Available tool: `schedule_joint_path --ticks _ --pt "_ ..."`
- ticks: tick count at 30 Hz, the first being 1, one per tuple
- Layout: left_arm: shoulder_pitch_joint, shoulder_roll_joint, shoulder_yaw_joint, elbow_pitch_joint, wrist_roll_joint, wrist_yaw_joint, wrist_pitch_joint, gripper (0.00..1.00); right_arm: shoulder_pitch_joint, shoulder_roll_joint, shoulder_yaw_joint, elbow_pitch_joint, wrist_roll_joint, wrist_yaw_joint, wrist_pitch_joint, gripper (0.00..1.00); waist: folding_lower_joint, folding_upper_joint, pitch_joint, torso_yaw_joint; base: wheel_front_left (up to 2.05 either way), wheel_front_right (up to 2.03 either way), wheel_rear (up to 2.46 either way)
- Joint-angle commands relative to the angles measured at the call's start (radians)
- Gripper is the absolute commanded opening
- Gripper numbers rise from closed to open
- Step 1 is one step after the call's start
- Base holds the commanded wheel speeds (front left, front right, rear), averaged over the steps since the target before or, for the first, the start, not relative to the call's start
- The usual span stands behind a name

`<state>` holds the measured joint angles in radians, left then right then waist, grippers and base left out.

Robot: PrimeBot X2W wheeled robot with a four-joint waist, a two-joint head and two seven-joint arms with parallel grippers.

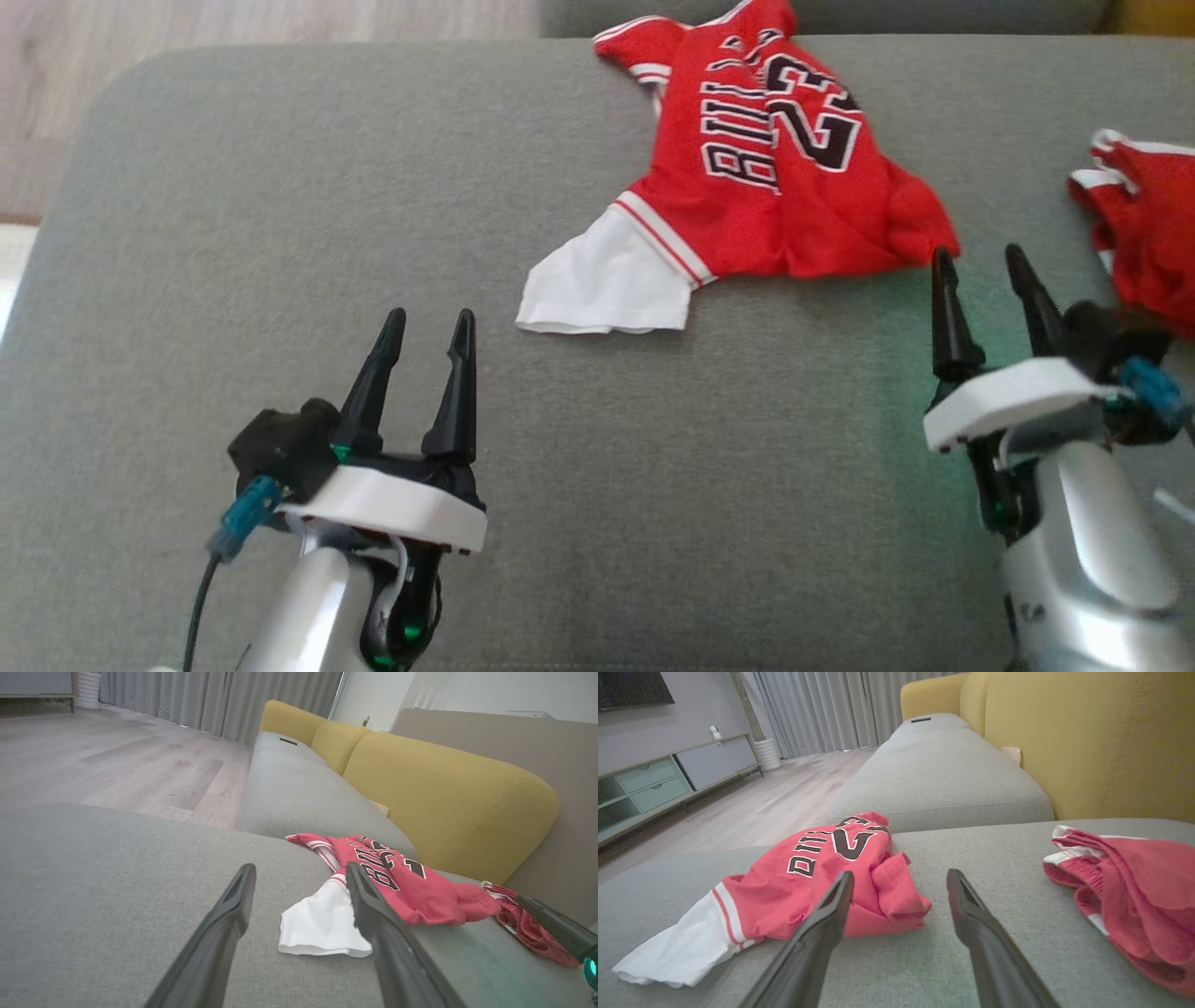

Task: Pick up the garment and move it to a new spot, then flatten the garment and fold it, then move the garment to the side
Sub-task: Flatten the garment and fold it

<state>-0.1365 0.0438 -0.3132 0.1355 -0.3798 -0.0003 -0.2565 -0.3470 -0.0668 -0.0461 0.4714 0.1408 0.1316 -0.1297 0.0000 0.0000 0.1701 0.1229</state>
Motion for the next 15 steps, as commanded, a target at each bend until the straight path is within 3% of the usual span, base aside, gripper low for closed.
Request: schedule_joint_path --ticks 1,12,13,14,15 --pt "-0.041 0.006 0.026 -0.026 0.004 -0.002 -0.005 1.0 -0.035 0.009 0.019 -0.021 -0.006 -0.001 0.004 1.0 0.0 0.0 0.011 0.015 0.0 0.0 0.0" --pt "-0.053 0.006 0.022 -0.027 0.004 0.0 -0.005 1.0 -0.164 -0.016 -0.042 0.222 -0.019 -0.001 -0.025 1.0 0.0 0.0 0.04 0.063 0.0 0.0 0.0" --pt "-0.053 0.006 0.021 -0.026 0.004 0.001 -0.005 1.0 -0.173 -0.016 -0.042 0.238 -0.02 -0.001 -0.032 0.4 0.0 0.0 0.04 0.064 0.0 0.0 0.0" --pt "-0.054 0.006 0.021 -0.026 0.004 0.002 -0.005 1.0 -0.182 -0.016 -0.04 0.25 -0.019 -0.001 -0.042 0.0 0.0 0.0 0.04 0.064 0.0 0.0 0.0" --pt "-0.054 0.006 0.022 -0.025 0.004 0.004 -0.005 1.0 -0.19 -0.016 -0.039 0.26 -0.015 -0.001 -0.05 0.0 0.0 0.0 0.039 0.062 0.0 0.0 0.0"
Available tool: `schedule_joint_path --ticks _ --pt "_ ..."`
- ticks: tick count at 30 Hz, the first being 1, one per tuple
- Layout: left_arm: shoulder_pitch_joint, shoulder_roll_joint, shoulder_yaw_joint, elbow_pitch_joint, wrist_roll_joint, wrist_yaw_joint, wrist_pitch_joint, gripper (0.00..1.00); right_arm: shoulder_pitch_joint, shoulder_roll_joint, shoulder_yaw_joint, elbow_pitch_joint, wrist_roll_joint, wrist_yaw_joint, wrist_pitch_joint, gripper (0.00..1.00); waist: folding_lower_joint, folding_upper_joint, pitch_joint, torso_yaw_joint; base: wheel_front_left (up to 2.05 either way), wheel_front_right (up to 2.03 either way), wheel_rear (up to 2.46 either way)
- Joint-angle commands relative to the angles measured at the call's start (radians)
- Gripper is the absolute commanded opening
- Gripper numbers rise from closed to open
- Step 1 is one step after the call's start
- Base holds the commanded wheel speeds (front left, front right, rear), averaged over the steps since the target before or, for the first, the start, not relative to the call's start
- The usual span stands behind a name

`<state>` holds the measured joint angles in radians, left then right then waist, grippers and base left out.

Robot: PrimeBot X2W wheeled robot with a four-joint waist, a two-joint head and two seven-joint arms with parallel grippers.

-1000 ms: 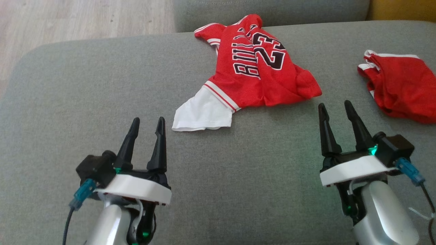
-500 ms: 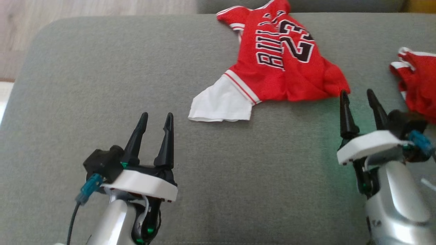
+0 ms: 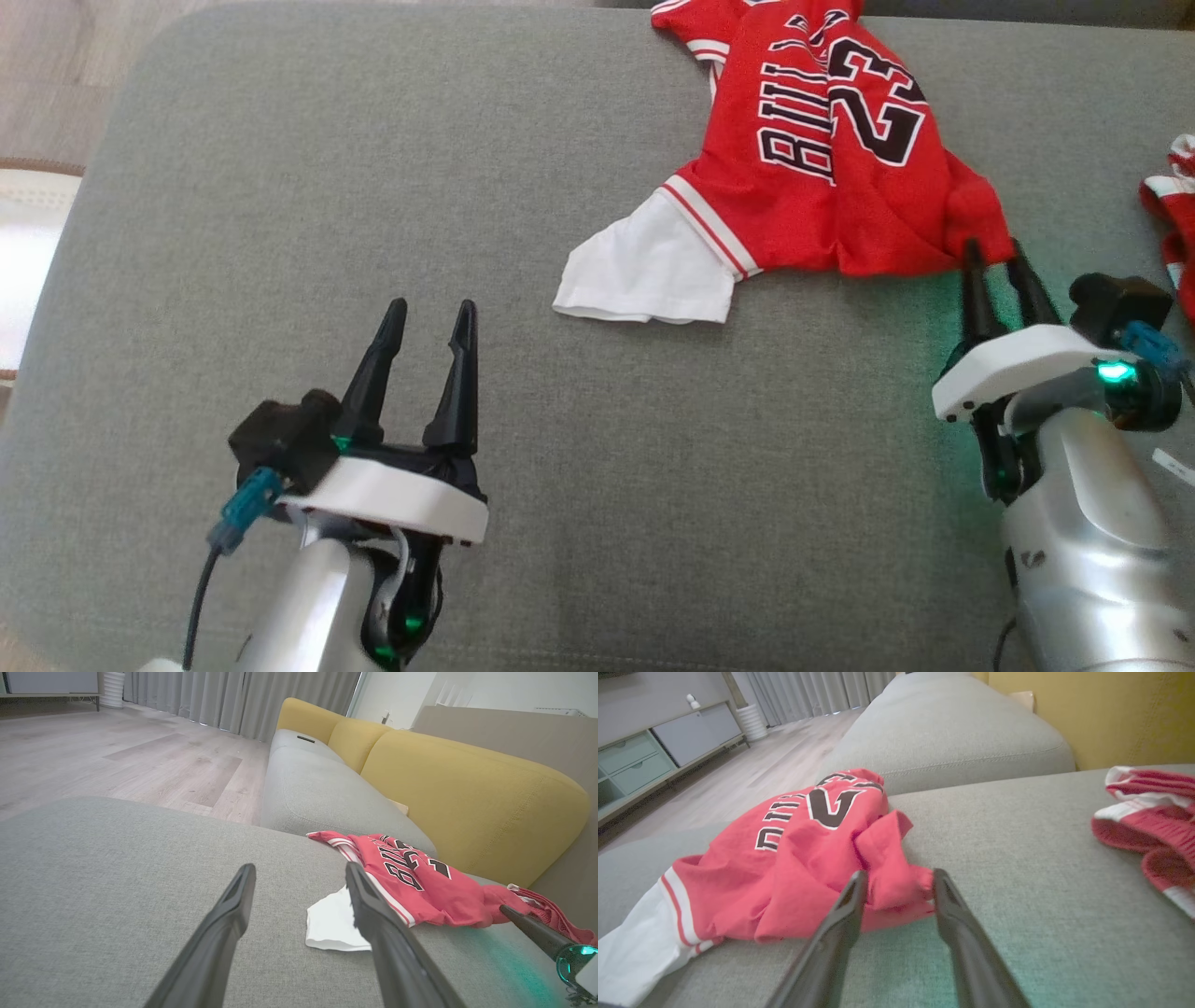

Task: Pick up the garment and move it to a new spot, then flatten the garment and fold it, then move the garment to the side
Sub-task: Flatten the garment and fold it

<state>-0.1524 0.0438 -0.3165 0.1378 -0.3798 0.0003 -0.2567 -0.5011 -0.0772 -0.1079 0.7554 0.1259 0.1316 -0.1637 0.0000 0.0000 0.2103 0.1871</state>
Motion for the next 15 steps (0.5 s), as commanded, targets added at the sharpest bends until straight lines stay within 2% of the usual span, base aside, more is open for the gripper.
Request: schedule_joint_path --ticks 1,9,15 --pt "-0.037 0.006 0.027 -0.027 0.004 0.005 -0.005 1.0 -0.043 -0.005 0.023 -0.016 0.004 -0.001 -0.026 0.0 0.0 0.0 -0.003 -0.006 0.0 0.0 0.0" --pt "-0.027 0.006 0.034 -0.025 0.002 0.008 -0.005 1.0 -0.049 -0.003 0.014 -0.02 0.047 -0.001 -0.074 0.0 0.0 0.0 -0.029 -0.05 0.0 0.0 0.0" --pt "-0.014 0.006 0.037 -0.026 0.0 0.008 -0.005 1.0 0.008 -0.012 -0.069 -0.097 0.049 -0.001 -0.073 0.0 0.0 0.0 -0.055 -0.094 0.0 0.0 0.0"
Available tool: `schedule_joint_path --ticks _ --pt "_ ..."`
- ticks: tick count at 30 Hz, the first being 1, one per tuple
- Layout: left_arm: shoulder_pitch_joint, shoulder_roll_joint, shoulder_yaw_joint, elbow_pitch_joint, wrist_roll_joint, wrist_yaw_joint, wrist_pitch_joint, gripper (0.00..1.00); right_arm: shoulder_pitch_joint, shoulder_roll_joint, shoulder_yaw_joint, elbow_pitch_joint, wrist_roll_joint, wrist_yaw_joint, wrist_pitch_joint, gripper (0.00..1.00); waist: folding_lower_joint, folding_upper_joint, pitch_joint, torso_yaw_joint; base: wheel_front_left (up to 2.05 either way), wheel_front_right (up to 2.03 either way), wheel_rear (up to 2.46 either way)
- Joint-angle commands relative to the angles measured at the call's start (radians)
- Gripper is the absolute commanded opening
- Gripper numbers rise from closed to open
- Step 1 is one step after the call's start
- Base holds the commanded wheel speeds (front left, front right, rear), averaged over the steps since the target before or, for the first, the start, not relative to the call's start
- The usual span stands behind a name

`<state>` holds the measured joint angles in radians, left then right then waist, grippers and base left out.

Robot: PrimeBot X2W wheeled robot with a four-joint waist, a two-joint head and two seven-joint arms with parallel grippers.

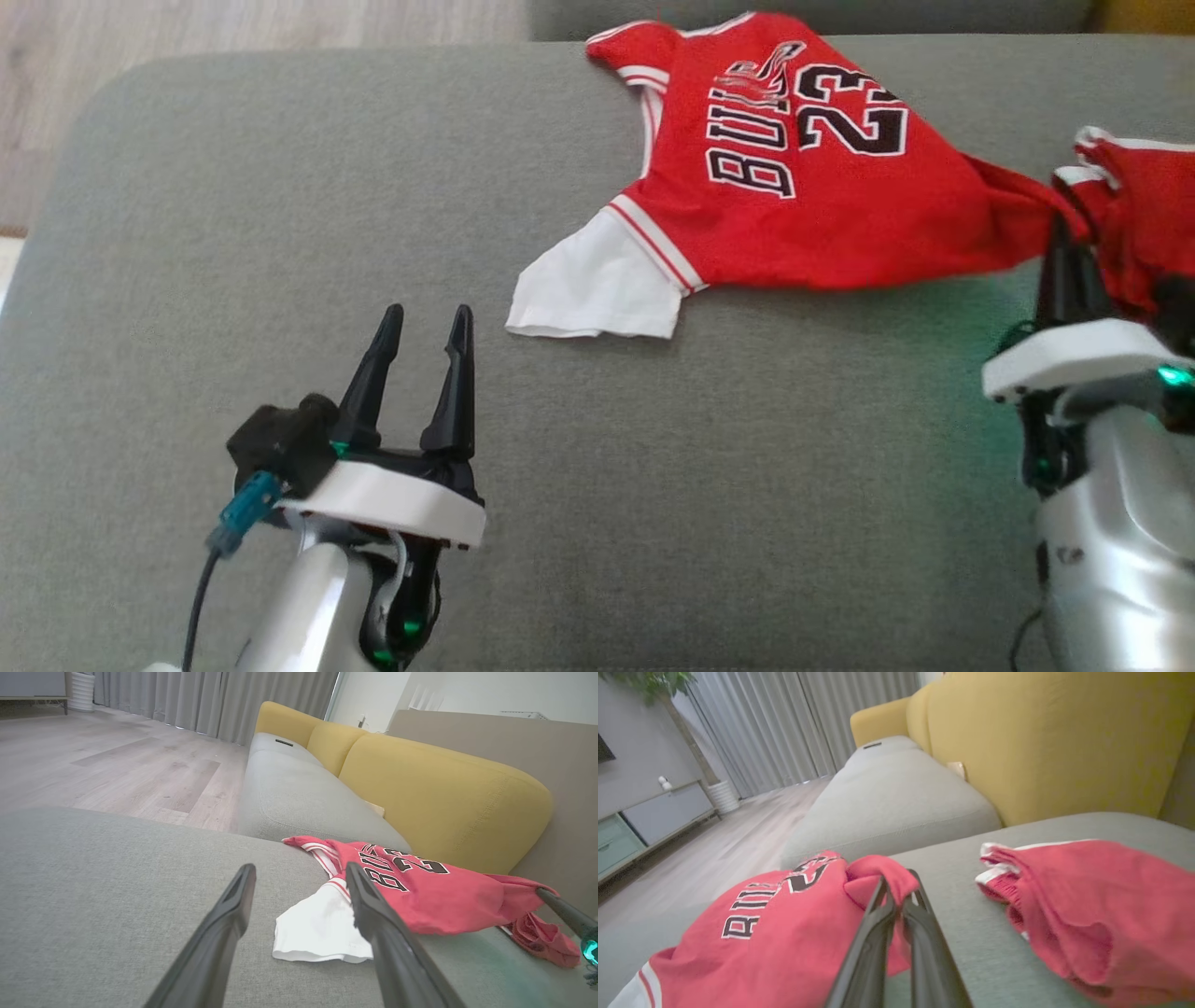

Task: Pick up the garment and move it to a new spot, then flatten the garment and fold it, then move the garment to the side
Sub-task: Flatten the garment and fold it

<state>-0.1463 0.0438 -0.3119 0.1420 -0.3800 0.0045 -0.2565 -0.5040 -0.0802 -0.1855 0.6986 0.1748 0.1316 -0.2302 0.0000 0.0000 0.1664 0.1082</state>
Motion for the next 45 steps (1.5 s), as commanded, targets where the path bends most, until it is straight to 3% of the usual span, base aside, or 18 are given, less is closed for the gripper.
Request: schedule_joint_path --ticks 1,13,14,15,32,39,45 --pt "-0.017 0.006 0.033 -0.03 0.0 0.003 -0.005 1.0 0.025 -0.008 -0.006 -0.059 -0.002 -0.001 -0.001 0.0 0.0 0.0 -0.016 -0.022 0.0 0.0 0.0" --pt "0.005 0.006 0.033 -0.03 -0.001 0.0 -0.005 1.0 0.21 0.027 -0.173 -0.243 -0.034 -0.001 0.141 0.0 0.0 0.0 -0.052 -0.065 0.0 0.0 0.0" --pt "0.006 0.006 0.033 -0.029 0.0 -0.001 -0.005 1.0 0.217 0.028 -0.173 -0.254 -0.039 -0.001 0.142 0.63 0.0 0.0 -0.053 -0.066 0.0 0.0 0.0" --pt "0.006 0.006 0.032 -0.028 0.001 -0.001 -0.005 1.0 0.222 0.029 -0.17 -0.262 -0.038 -0.001 0.141 1.0 0.0 0.0 -0.055 -0.066 0.0 0.0 0.0" --pt "0.024 0.006 0.038 -0.034 0.004 -0.002 -0.005 1.0 0.344 0.03 0.131 -0.43 0.083 -0.001 0.023 1.0 0.0 0.0 -0.077 -0.074 0.0 0.0 0.0" --pt "0.003 0.006 0.035 -0.017 0.013 -0.006 -0.005 1.0 0.344 0.03 0.157 -0.46 0.096 -0.001 0.029 1.0 0.0 0.0 -0.048 -0.102 0.0 0.0 0.0" --pt "-0.087 0.006 0.01 0.14 0.05 -0.013 -0.005 1.0 0.339 0.03 0.161 -0.494 0.095 -0.001 0.041 1.0 0.0 0.0 -0.007 -0.122 0.0 0.0 0.0"
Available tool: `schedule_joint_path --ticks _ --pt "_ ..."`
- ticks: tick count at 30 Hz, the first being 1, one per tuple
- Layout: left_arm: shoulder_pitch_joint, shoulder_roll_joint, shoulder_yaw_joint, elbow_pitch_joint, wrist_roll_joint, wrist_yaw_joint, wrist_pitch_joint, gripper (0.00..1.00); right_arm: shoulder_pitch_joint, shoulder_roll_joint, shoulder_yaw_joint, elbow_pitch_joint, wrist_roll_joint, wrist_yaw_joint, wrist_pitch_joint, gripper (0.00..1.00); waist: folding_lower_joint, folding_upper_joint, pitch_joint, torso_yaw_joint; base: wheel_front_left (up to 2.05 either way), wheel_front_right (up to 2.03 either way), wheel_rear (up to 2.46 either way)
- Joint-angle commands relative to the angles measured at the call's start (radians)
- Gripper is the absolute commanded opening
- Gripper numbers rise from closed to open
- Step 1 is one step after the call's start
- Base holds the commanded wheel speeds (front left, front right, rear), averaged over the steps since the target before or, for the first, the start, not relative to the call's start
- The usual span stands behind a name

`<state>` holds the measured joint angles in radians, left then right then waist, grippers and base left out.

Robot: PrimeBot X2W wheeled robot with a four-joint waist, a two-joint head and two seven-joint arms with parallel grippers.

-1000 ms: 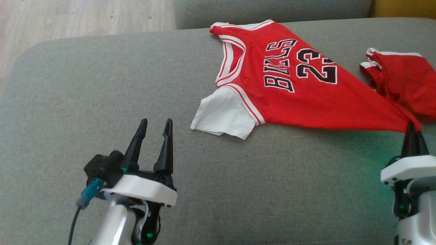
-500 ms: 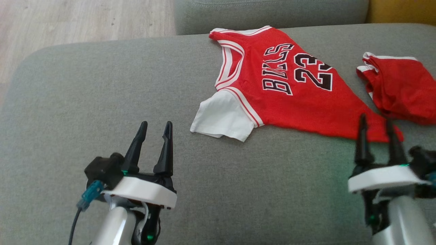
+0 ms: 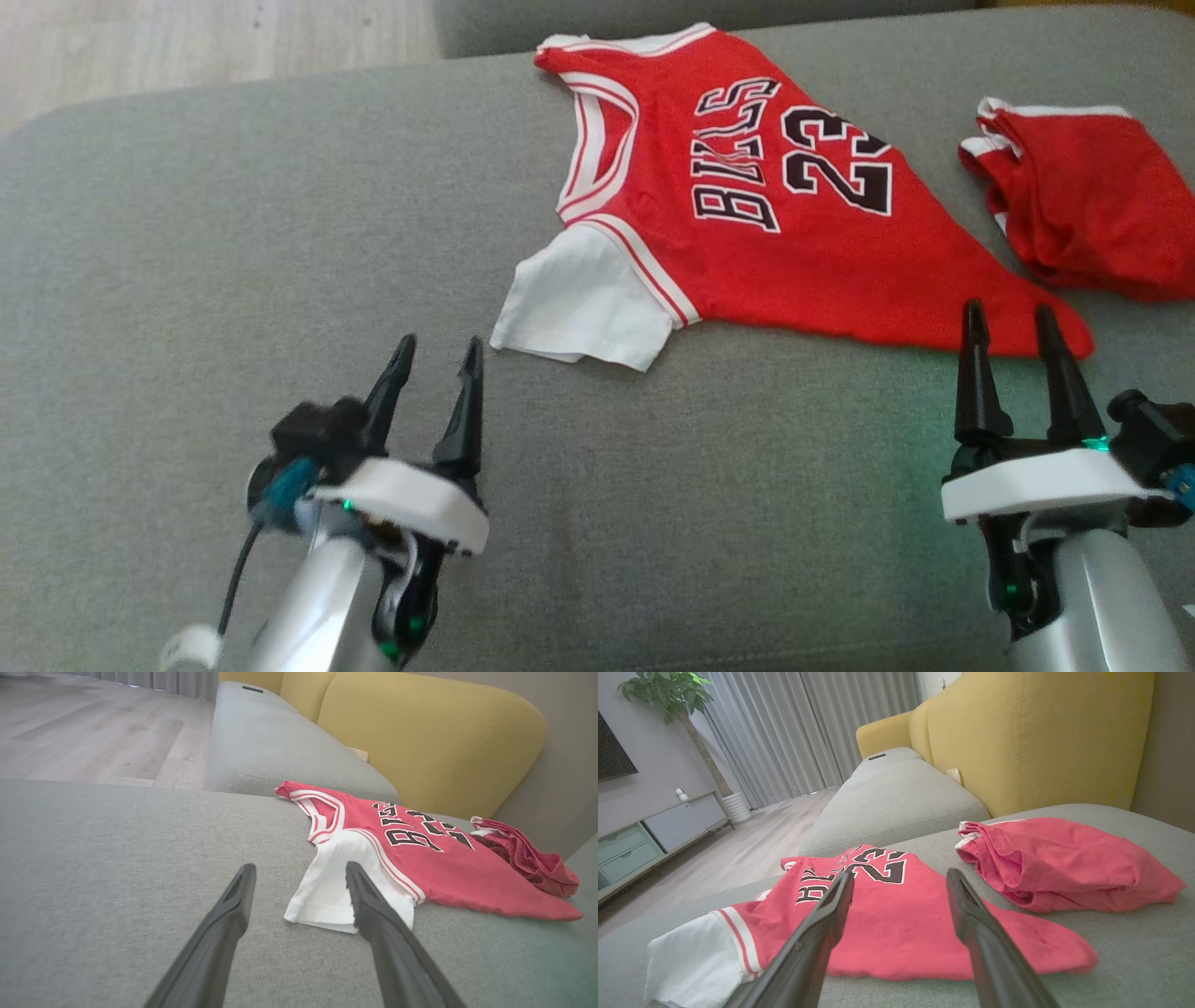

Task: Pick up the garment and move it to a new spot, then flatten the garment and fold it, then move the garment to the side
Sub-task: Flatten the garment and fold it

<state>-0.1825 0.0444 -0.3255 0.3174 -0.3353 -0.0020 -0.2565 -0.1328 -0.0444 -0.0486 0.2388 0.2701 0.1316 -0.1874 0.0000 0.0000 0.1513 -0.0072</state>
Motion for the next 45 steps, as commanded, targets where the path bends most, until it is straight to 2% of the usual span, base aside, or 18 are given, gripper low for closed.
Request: schedule_joint_path --ticks 1,4,14,19,25,26,27,30,38,45 --pt "-0.074 0.006 0.017 -0.005 0.008 -0.01 -0.005 1.0 -0.033 -0.006 0.024 -0.038 -0.001 -0.001 0.001 1.0 0.0 0.0 0.016 -0.01 0.0 0.0 0.0" --pt "-0.16 0.006 -0.017 0.127 0.021 -0.02 -0.005 1.0 -0.041 -0.006 0.03 -0.046 0.001 -0.001 0.005 1.0 0.0 0.0 0.038 -0.029 0.0 0.0 0.0" --pt "-0.321 0.008 -0.056 0.405 0.051 -0.025 -0.005 1.0 -0.058 -0.006 0.037 -0.047 0.007 -0.001 0.002 1.0 0.0 0.0 0.075 -0.079 0.0 0.0 0.0" --pt "-0.358 0.009 -0.053 0.481 0.052 -0.021 -0.005 1.0 -0.062 -0.006 0.042 -0.043 0.01 -0.001 -0.003 1.0 0.0 0.0 0.084 -0.095 0.0 0.0 0.0" --pt "-0.385 0.008 -0.058 0.546 0.046 -0.044 -0.005 1.0 -0.064 -0.006 0.039 -0.036 0.009 -0.001 -0.006 1.0 0.0 0.0 0.092 -0.102 0.0 0.0 0.0" --pt "-0.387 0.008 -0.06 0.553 0.043 -0.05 -0.005 0.34 -0.063 -0.006 0.037 -0.034 0.008 -0.001 -0.007 1.0 0.0 0.0 0.092 -0.101 0.0 0.0 0.0" --pt "-0.389 0.008 -0.062 0.556 0.04 -0.057 -0.005 0.0 -0.063 -0.006 0.034 -0.033 0.006 -0.001 -0.007 1.0 0.0 0.0 0.091 -0.1 0.0 0.0 0.0" --pt "-0.388 0.007 -0.054 0.523 0.031 -0.065 -0.005 0.0 -0.061 -0.006 0.021 -0.03 0.0 -0.001 -0.006 1.0 0.0 0.0 0.086 -0.088 0.0 0.0 0.0" --pt "-0.305 0.007 0.046 0.289 0.018 -0.056 -0.005 0.0 -0.052 -0.006 0.0 -0.016 -0.012 -0.001 0.021 1.0 0.0 0.0 0.058 -0.04 0.0 0.0 0.0" --pt "-0.195 0.006 0.086 0.176 0.029 -0.062 -0.005 0.0 -0.02 -0.006 -0.053 0.08 0.013 -0.001 0.062 1.0 0.0 0.0 0.011 0.004 0.0 0.0 0.0"
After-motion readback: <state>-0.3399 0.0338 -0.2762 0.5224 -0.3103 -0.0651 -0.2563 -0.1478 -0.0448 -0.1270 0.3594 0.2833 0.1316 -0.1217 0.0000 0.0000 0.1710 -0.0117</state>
